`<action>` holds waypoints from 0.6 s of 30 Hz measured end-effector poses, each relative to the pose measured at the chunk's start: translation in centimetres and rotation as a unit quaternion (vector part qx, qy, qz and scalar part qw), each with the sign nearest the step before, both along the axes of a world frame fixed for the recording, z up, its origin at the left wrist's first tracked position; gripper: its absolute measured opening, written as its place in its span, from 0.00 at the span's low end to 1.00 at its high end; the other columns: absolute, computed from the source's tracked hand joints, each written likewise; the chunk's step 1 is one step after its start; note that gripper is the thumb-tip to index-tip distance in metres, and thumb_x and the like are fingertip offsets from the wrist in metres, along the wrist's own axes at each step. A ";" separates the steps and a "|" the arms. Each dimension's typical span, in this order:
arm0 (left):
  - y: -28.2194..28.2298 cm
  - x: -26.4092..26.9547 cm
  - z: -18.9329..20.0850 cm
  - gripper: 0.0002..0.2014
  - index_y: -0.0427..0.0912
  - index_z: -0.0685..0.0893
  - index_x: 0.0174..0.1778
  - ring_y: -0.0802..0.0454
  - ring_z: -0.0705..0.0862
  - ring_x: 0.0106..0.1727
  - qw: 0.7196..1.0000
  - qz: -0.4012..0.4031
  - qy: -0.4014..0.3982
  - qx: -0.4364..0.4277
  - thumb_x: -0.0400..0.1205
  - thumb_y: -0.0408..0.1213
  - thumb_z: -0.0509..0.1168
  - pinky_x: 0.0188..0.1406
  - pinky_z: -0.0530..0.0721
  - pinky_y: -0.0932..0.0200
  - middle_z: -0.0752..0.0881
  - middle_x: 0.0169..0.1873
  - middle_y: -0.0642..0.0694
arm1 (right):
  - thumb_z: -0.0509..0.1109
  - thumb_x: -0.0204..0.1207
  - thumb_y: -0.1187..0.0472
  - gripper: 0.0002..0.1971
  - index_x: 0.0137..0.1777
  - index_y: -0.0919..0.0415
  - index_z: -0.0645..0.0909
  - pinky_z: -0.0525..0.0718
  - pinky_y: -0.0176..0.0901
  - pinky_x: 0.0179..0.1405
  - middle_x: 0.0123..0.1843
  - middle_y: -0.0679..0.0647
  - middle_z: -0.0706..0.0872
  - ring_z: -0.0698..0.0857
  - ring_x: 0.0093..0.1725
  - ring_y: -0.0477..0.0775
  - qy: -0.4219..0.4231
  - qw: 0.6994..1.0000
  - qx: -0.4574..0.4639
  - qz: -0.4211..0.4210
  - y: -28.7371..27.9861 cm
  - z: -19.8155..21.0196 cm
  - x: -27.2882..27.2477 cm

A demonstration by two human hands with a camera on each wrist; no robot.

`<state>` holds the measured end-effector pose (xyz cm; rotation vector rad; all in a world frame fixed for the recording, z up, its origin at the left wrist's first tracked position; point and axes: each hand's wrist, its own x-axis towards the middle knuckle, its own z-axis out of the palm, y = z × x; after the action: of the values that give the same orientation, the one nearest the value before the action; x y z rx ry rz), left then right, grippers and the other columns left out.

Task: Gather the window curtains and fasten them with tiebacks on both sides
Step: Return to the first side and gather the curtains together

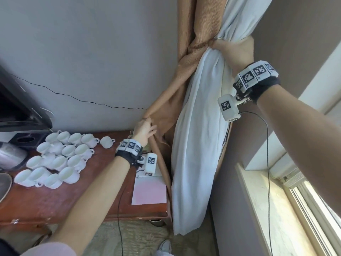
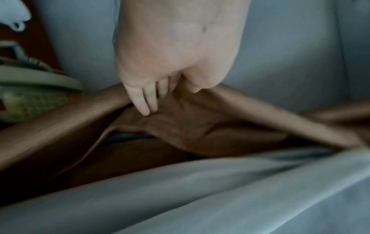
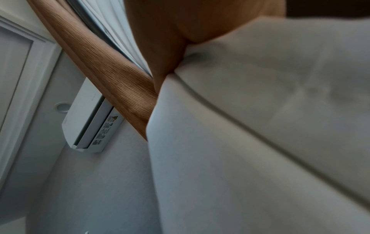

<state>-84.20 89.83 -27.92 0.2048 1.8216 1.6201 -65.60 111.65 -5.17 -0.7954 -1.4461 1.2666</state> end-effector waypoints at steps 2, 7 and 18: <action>2.3 0.0 -2.0 0.30 0.46 0.61 0.90 0.45 0.73 0.82 0.985 -0.020 0.159 -0.062 0.91 0.40 0.61 0.83 0.74 0.45 0.72 0.83 0.46 | 0.92 0.50 0.54 0.46 0.71 0.61 0.81 0.94 0.44 0.57 0.59 0.49 0.92 0.92 0.56 0.45 -0.002 1.000 0.003 0.001 -0.2 -0.1 0.1; 6.3 -0.8 -5.6 0.55 0.41 0.55 0.87 0.38 0.67 0.85 0.851 -0.076 0.435 -0.284 0.71 0.46 0.81 0.81 0.73 0.39 0.67 0.84 0.39 | 0.92 0.52 0.57 0.41 0.68 0.62 0.84 0.95 0.41 0.53 0.56 0.49 0.93 0.94 0.52 0.44 -0.002 1.000 0.009 0.003 -0.2 -0.1 0.5; 4.5 -1.7 -2.4 0.12 0.42 0.88 0.44 0.48 0.86 0.46 0.949 -0.174 0.240 -0.106 0.87 0.29 0.60 0.43 0.78 0.57 0.88 0.40 0.44 | 0.92 0.49 0.52 0.41 0.66 0.60 0.86 0.95 0.40 0.51 0.55 0.48 0.94 0.94 0.51 0.45 -0.020 0.999 0.005 -0.044 3.1 -0.4 0.6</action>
<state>-85.86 94.37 -30.28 0.8340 2.1504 1.1798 -65.02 114.73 -5.62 -0.8726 -1.4331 1.1811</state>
